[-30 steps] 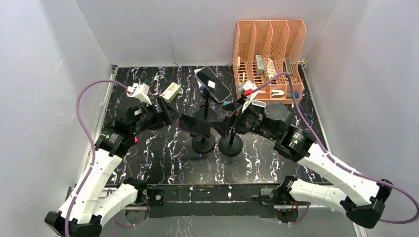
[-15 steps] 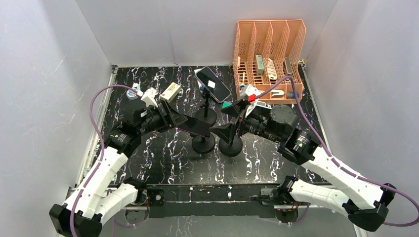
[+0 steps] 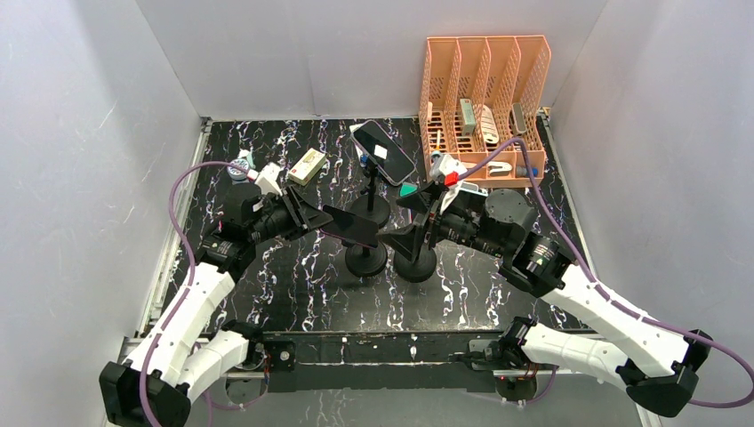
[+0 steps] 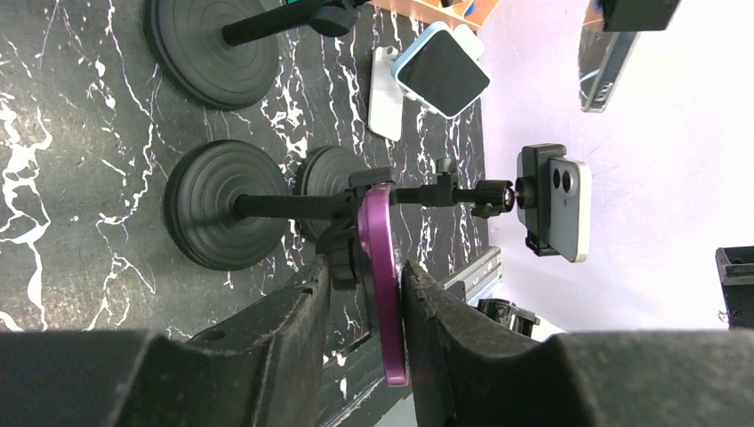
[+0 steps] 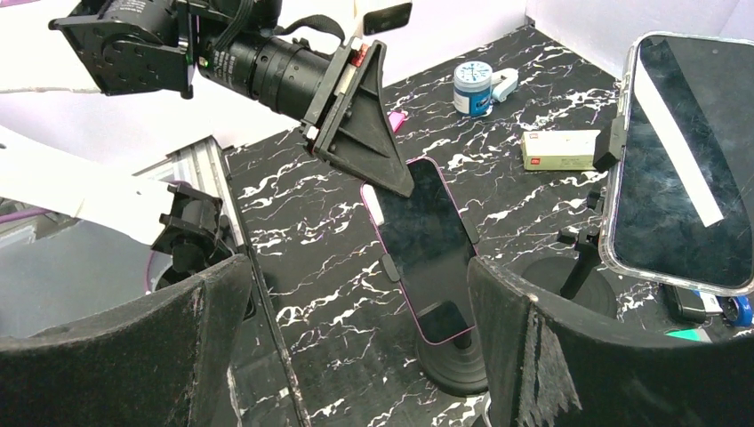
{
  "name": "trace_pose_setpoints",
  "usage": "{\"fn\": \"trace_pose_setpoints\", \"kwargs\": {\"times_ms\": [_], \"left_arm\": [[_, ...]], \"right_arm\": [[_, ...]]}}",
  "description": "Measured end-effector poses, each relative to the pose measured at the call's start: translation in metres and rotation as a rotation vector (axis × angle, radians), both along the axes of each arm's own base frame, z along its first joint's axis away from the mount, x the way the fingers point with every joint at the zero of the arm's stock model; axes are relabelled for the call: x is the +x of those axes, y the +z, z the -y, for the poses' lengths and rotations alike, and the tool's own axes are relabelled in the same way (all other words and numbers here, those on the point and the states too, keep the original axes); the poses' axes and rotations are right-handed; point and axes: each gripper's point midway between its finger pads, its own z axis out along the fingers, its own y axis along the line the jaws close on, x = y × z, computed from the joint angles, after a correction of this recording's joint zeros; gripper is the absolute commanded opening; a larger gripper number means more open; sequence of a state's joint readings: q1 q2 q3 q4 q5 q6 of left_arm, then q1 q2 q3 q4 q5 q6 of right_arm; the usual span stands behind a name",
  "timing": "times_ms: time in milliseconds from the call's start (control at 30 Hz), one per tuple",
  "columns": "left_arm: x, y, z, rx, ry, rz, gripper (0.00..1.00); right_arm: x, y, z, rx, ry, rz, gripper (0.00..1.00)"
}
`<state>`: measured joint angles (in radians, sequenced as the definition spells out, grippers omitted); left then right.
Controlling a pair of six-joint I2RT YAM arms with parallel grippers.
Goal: Remove the phone from the phone stand
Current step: Adjust the phone stand with the phone at the center of the board.
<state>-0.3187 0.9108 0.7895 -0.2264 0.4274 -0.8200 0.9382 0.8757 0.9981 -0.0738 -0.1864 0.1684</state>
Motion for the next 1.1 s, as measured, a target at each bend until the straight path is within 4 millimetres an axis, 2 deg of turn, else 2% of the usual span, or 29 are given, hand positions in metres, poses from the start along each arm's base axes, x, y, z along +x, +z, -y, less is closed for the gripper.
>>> {"fn": "trace_pose_setpoints", "kwargs": {"times_ms": [100,333,500,600,833,967,1100], "left_arm": [[0.001,-0.005,0.000,-0.032,-0.002,-0.012,0.29],[0.002,-0.002,0.005,-0.107,-0.039,-0.005,0.27],[0.002,0.004,0.010,-0.135,-0.068,0.014,0.19],[0.001,0.004,0.010,-0.137,-0.073,0.010,0.15],[0.001,0.000,0.007,-0.126,-0.069,0.002,0.00],[0.002,0.000,0.006,-0.121,-0.070,0.008,0.00],[0.001,0.000,0.006,-0.116,-0.079,0.014,0.00]], "right_arm": [[0.000,-0.004,0.000,-0.007,0.000,-0.005,0.99],[0.001,-0.008,-0.002,-0.017,0.000,-0.010,0.99],[0.003,-0.012,-0.004,-0.028,0.001,-0.012,0.99],[0.003,-0.014,-0.005,-0.033,0.002,-0.015,0.99],[0.005,-0.018,-0.007,-0.046,0.005,-0.017,0.99],[0.006,-0.022,-0.008,-0.059,0.005,-0.019,0.99],[0.010,-0.036,-0.012,-0.111,0.007,-0.031,0.99]]}}
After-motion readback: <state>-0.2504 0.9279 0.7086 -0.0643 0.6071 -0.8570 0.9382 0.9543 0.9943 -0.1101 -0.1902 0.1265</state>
